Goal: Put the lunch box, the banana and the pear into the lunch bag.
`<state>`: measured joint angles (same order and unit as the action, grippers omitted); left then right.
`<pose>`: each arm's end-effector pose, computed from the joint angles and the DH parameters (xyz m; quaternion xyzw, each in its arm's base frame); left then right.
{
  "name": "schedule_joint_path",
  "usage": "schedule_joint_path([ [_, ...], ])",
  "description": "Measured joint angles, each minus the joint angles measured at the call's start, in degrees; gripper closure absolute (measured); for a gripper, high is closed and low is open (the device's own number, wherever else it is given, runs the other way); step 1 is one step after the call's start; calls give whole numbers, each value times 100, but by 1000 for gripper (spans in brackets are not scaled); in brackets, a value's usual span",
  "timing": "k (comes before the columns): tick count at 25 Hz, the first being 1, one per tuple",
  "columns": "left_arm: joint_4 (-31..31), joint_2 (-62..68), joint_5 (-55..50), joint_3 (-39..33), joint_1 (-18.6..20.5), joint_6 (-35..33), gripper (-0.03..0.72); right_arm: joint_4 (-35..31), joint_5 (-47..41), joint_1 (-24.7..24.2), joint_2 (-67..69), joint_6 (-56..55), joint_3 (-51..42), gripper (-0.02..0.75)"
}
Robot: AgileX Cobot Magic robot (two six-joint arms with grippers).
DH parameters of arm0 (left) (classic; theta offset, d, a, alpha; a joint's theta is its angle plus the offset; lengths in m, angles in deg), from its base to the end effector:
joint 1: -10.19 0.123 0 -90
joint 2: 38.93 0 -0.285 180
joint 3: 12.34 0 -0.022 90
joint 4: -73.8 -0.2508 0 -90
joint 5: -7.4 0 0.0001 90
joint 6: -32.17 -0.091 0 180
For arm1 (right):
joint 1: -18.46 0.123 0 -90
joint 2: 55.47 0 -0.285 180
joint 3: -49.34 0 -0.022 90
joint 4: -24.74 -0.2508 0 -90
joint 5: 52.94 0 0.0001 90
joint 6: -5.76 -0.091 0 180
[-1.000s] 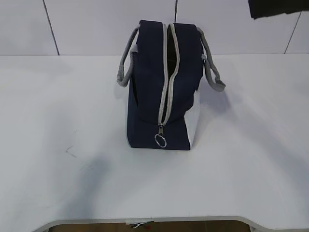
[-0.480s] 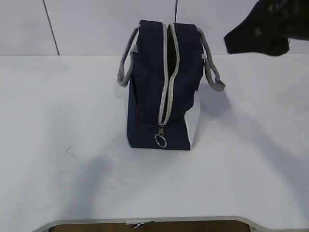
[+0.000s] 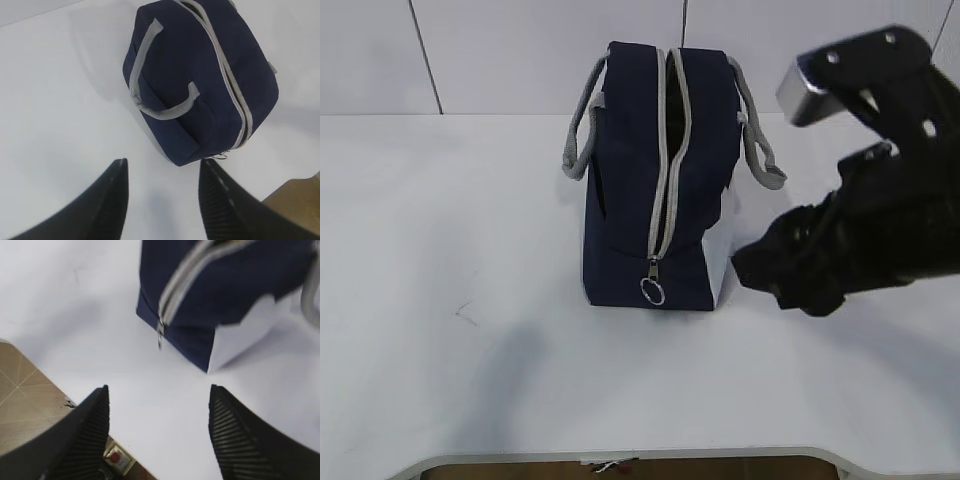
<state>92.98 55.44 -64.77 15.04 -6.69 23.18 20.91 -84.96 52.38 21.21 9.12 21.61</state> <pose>0.2803 -0.1148 0.4610 0.2142 0.8989 -0.1897 0.3318 0.2018 0.1396 0.2933 -0.2779 0.8857 0.1238 0.3507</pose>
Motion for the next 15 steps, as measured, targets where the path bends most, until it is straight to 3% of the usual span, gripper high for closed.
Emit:
schedule_joint_path([
  [5,-4,0,0,0,0,3,337,1355,540,0,0,-2617,-747,239],
  [8,-13,0,0,0,0,3,337,1768,1372,0,0,-3684,-1146,239],
  [12,-13,0,0,0,0,3,337,1845,3051,0,0,-4141,-1782,239],
  [15,-25,0,0,0,0,3,337,1875,3824,0,51,-3939,-2215,239],
])
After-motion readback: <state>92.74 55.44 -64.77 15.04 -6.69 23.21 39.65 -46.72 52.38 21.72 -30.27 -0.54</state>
